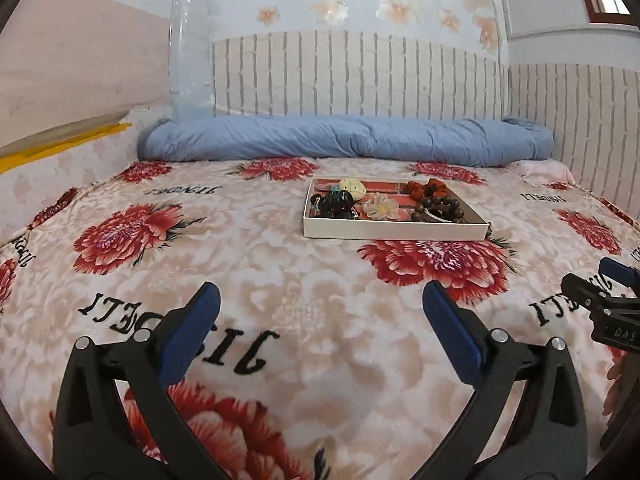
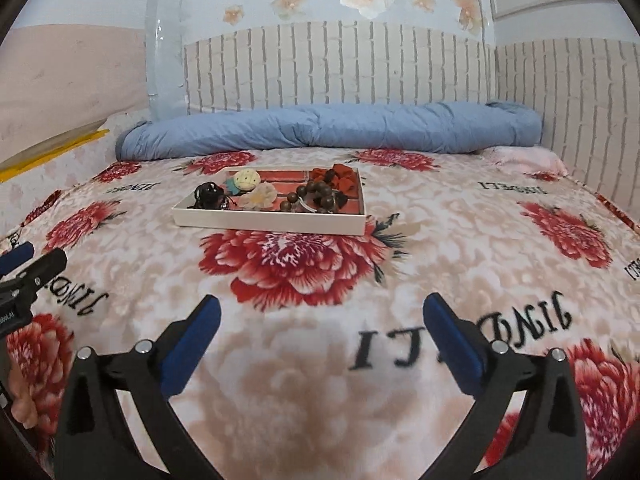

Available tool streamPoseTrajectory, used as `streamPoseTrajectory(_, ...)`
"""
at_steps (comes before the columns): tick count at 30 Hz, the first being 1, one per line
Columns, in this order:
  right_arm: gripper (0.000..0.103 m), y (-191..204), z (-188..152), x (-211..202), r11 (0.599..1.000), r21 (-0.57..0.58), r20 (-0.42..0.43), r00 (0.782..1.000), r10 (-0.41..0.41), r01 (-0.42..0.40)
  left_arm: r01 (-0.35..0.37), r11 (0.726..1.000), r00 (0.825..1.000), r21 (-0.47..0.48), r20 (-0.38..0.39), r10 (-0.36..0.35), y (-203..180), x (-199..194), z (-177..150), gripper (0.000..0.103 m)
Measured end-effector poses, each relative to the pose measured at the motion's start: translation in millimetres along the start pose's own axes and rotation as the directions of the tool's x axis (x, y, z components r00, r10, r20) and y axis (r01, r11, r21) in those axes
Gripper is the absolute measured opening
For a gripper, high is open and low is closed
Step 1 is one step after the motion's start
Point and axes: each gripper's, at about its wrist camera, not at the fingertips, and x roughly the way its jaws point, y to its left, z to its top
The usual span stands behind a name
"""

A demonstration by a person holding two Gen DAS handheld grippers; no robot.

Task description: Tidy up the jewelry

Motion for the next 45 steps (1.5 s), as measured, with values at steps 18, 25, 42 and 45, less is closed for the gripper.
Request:
streamPoseTrajectory(18, 0.099, 0, -23, -25, 1.0, 0.023, 0.122, 0.992, -0.017, 0.014, -0.049, 0.999, 0.996, 0.018, 0.08, 0.048, -7, -17, -29, 0.098)
streamPoseTrajectory(25, 0.099, 5, -23, -26, 1.0, 0.002, 0.126, 0.992, -0.022, 0.022, -0.043, 0.999, 0.996, 0.018, 0.078, 0.042, -7, -15, -31, 0.098)
streamPoseTrajectory(42, 0.099, 8, -25, -28, 1.0, -0.008, 0.137, 0.99, -0.027, 0.028, -0.044, 0.999, 0.995, 0.024, 0.089, 0.042, -8, -18, -31, 0.098)
streamPoseTrajectory(45, 0.099, 7, -25, -28, 1.0, -0.005, 0.134, 0.991, -0.027, 0.028, -0.044, 0.999, 0.995, 0.024, 0.088, 0.042, -8, -18, -31, 0.098)
